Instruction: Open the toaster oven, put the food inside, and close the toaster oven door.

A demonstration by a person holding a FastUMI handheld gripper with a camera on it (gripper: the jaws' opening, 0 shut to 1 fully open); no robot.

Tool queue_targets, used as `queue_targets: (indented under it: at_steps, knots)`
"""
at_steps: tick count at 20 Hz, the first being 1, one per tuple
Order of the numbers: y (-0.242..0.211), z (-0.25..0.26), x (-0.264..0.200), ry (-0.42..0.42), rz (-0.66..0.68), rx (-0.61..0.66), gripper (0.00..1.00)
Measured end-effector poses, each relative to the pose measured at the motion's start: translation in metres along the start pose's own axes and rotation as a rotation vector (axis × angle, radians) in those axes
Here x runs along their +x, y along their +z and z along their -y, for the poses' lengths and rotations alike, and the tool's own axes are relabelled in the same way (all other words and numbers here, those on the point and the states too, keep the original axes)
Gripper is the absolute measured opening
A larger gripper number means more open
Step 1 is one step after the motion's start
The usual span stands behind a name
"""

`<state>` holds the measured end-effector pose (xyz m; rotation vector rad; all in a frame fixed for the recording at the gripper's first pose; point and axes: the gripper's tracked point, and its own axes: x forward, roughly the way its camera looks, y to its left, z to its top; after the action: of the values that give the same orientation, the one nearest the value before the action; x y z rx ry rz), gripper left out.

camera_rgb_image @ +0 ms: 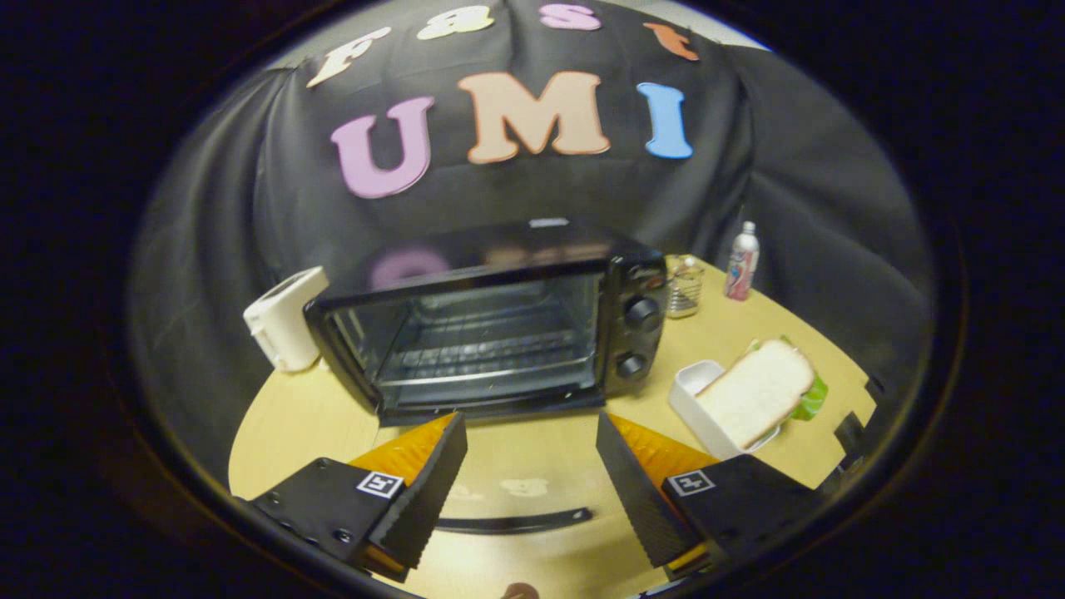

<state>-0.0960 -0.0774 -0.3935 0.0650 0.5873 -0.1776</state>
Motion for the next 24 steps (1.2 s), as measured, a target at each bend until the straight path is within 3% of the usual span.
queue_targets:
  at_steps: [6, 15, 20, 24]
  knots:
    - [0.044, 0.102, 0.008, -0.192, 0.081, 0.095, 0.99]
    - [0.049, 0.23, 0.017, -0.391, 0.087, 0.247, 0.98]
    - [0.022, 0.264, 0.033, -0.398, 0.036, 0.33, 0.98]
    - [-0.006, 0.266, 0.053, -0.344, -0.02, 0.405, 0.99]
